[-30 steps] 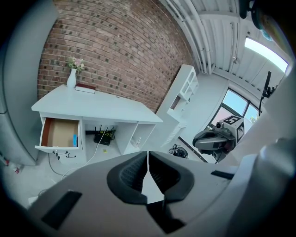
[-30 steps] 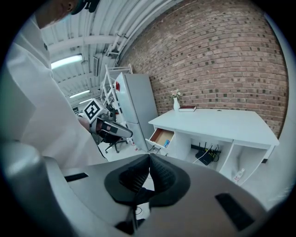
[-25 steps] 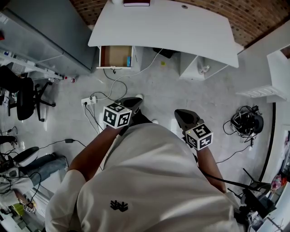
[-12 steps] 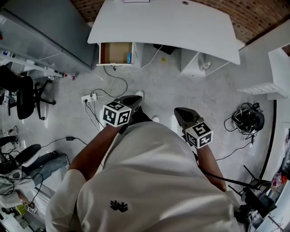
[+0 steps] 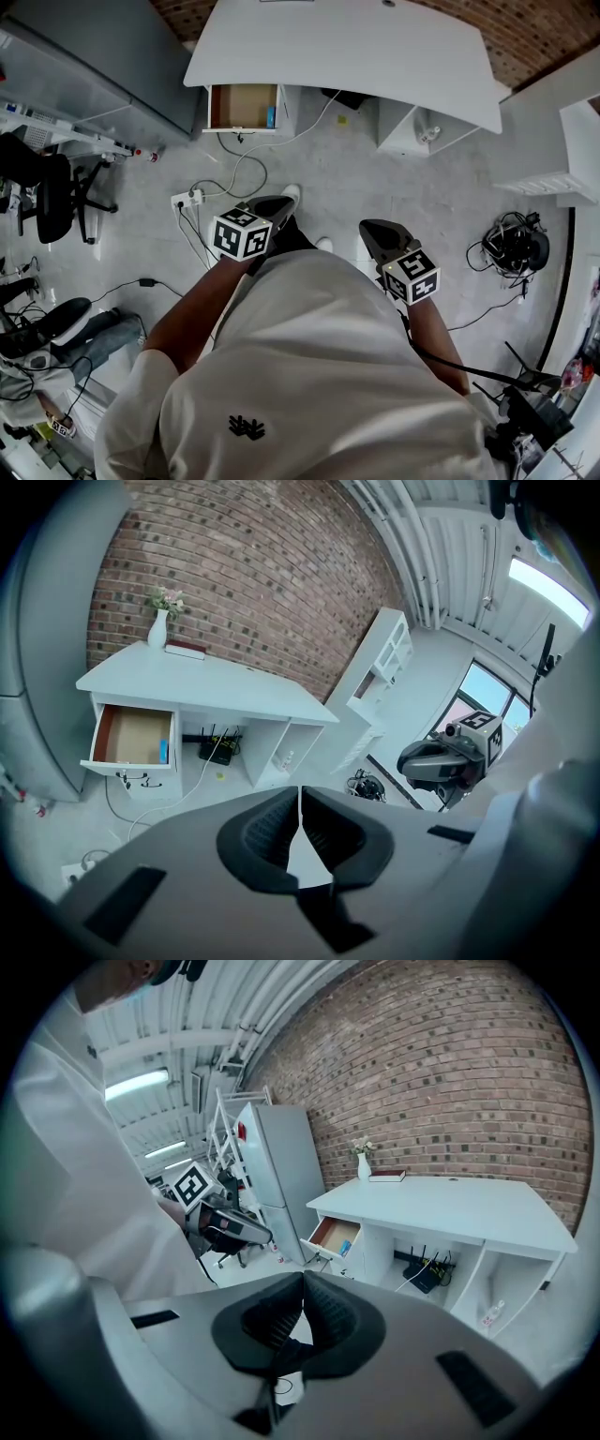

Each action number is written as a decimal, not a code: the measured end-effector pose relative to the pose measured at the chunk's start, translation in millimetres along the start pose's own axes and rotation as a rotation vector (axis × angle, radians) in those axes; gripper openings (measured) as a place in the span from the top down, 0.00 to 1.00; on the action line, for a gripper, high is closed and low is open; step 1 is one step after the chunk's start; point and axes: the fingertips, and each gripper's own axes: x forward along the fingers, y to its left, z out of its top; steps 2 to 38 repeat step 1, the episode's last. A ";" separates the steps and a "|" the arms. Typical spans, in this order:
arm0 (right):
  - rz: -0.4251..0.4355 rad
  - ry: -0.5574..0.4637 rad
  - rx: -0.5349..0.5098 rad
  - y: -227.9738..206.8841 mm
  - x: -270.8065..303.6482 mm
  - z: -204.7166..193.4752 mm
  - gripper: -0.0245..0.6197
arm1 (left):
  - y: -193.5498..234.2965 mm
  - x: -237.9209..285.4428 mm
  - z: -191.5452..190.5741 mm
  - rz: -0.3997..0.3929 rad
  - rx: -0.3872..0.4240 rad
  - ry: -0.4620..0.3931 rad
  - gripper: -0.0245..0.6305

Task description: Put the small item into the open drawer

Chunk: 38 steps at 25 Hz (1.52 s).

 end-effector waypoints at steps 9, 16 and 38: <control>0.001 0.001 0.000 0.2 1.5 0.0 0.92 | 1.3 0.0 -0.1 0.000 0.000 0.000 0.92; 0.001 0.001 0.000 0.2 1.5 0.0 0.92 | 1.3 0.0 -0.1 0.000 0.000 0.000 0.92; 0.001 0.001 0.000 0.2 1.5 0.0 0.92 | 1.3 0.0 -0.1 0.000 0.000 0.000 0.92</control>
